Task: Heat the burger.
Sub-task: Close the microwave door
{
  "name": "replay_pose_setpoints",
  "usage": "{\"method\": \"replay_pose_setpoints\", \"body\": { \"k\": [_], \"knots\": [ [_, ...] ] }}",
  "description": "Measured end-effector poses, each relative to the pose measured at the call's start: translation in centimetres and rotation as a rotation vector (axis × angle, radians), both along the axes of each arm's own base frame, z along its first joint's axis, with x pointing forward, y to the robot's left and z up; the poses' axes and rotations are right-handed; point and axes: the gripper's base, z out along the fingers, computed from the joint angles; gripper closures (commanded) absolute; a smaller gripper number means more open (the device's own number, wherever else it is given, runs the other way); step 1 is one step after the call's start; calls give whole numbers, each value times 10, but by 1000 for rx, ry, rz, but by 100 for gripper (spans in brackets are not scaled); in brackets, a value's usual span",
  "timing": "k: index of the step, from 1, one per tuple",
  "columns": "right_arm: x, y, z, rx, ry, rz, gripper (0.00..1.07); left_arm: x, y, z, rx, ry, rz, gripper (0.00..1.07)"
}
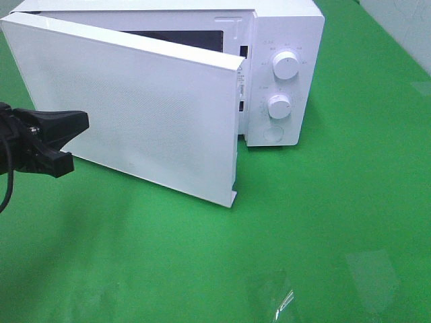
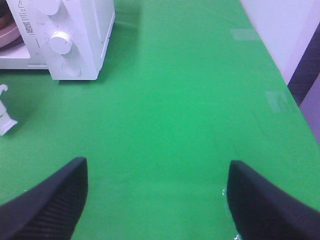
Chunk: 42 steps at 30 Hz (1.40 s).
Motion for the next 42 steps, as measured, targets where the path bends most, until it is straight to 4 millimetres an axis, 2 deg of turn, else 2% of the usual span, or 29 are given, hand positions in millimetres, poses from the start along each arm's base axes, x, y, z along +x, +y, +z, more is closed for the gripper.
{"method": "replay_pose_setpoints", "body": {
  "k": [9,21,23,26,29,35,42],
  "knots": [
    [0,0,0,0,0,0,34,7,-26,8,20,8,-20,107],
    [0,0,0,0,0,0,34,22,-49,21,12,-5,-26,107],
    [0,0,0,0,0,0,34,30,-63,16,8,14,-42,107],
    [0,0,0,0,0,0,34,32,-67,14,6,18,-46,107],
    [0,0,0,0,0,0,34,38,-81,10,-5,28,-62,107],
    [0,0,0,0,0,0,34,47,-95,4,-13,40,-69,107],
    [0,0,0,0,0,0,34,66,-111,-1,-27,34,-70,107]
  ]
}}
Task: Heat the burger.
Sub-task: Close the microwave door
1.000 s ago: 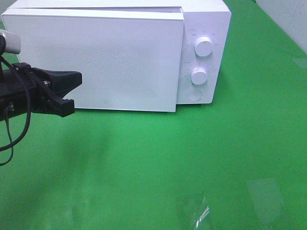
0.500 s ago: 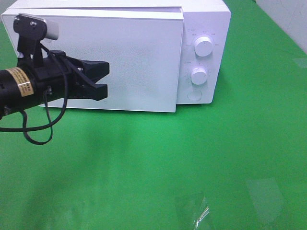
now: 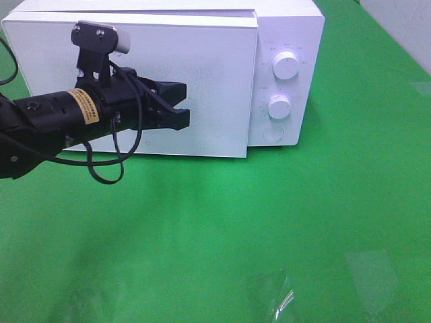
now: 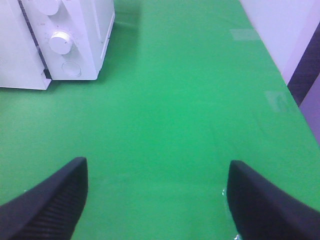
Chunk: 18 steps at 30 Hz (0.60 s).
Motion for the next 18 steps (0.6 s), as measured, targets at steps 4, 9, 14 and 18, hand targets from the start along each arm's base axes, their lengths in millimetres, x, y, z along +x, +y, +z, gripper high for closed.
{"method": "replay_pose_setpoints", "body": {
  "k": [4,9,14,18],
  "knots": [
    [0,0,0,0,0,0,34,8,-7,0,-7,-12,-6,107],
    [0,0,0,0,0,0,34,18,-13,1,-21,-27,-1,107],
    [0,0,0,0,0,0,34,27,-19,2,-28,-41,2,107],
    [0,0,0,0,0,0,34,35,-23,2,-35,-50,4,107]
  ]
}}
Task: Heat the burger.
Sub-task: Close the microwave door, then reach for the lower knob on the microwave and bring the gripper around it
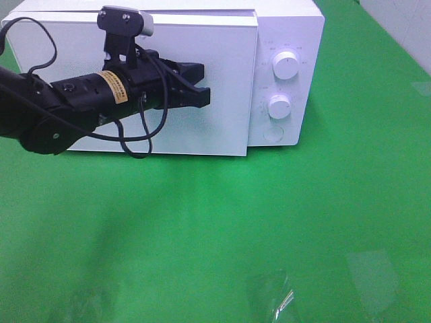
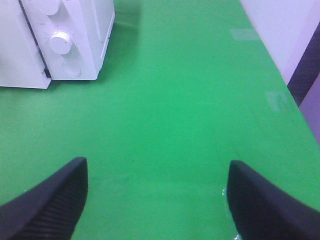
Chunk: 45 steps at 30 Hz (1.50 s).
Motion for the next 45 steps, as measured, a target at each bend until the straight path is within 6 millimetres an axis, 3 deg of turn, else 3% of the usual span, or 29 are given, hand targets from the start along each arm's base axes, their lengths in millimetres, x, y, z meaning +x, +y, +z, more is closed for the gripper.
{"method": "replay_pose_setpoints", "body": {
  "k": [16,26,32,39,40,41,42,43,44,45],
  "knots": [
    [0,0,0,0,0,0,34,20,-26,-4,45,-65,-32,107],
    [0,0,0,0,0,0,34,26,-25,-6,65,-76,2,107],
    [0,0,0,0,0,0,34,23,-24,1,78,-50,-4,107],
    [0,0,0,0,0,0,34,-2,-22,-3,98,41,3,106],
    [0,0,0,0,0,0,34,-15,-24,-5,113,57,-20,95],
    [0,0,0,0,0,0,34,-15,-24,-5,113,57,-20,95],
    [0,0,0,0,0,0,34,-26,-26,-6,124,67,-42,76],
    [0,0,0,0,0,0,34,-37,-28,-7,145,86,-59,50],
    [0,0,0,0,0,0,34,-37,-28,-7,145,86,-59,50],
    [0,0,0,0,0,0,34,-45,-26,-10,179,116,-64,36]
  ]
}}
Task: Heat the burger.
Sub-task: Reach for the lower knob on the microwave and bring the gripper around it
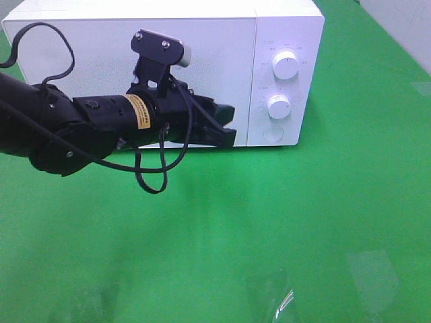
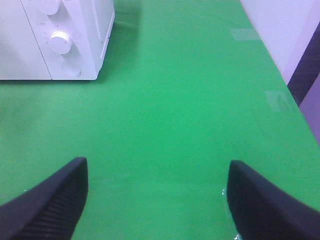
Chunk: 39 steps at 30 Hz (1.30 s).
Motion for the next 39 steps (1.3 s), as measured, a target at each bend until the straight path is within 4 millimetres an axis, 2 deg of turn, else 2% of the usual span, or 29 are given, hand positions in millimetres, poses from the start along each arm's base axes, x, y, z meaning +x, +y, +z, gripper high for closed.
{"method": "replay_pose_setpoints", "body": {
  "k": [1,2,3,4,8,9,13,14,15,20,22,23,25,26,27,28,29,30,31,32,33,34,36,37,38,39],
  "knots": [
    [0,0,0,0,0,0,34,0,0,0,0,0,0,36],
    [0,0,0,0,0,0,34,-3,1,-1,23,17,-1,15],
    [0,0,0,0,0,0,34,-3,1,-1,23,17,-1,15],
    [0,0,0,0,0,0,34,-8,3,-1,67,49,5,4],
    [0,0,0,0,0,0,34,-16,13,2,191,147,45,6],
    [0,0,0,0,0,0,34,-21,22,5,270,218,82,6],
    [0,0,0,0,0,0,34,-29,34,13,369,289,122,6],
    [0,0,0,0,0,0,34,-35,44,16,453,350,153,6],
    [0,0,0,0,0,0,34,-35,44,16,453,350,153,6],
    [0,0,0,0,0,0,34,-54,69,20,697,507,184,6],
    [0,0,0,0,0,0,34,-56,74,21,727,533,185,6],
    [0,0,0,0,0,0,34,-56,74,21,727,533,185,6],
    [0,0,0,0,0,0,34,-55,94,31,724,614,228,6],
    [0,0,0,0,0,0,34,-55,94,31,724,614,228,6],
    [0,0,0,0,0,0,34,-52,107,39,679,642,262,6],
    [0,0,0,0,0,0,34,-52,107,39,679,642,262,6],
    [0,0,0,0,0,0,34,-48,121,47,639,658,291,6],
    [0,0,0,0,0,0,34,-48,121,47,639,658,291,6],
    [0,0,0,0,0,0,34,-45,139,58,581,677,326,6],
    [0,0,0,0,0,0,34,-45,139,58,581,677,326,6],
    [0,0,0,0,0,0,34,-44,158,67,547,698,355,6],
    [0,0,0,0,0,0,34,-44,158,67,547,698,355,6],
    [0,0,0,0,0,0,34,-48,184,81,503,730,406,6],
    [0,0,0,0,0,0,34,-48,184,81,503,730,406,6],
    [0,0,0,0,0,0,34,-53,199,88,489,750,441,6],
    [0,0,0,0,0,0,34,-53,199,88,489,750,441,6]
  ]
}}
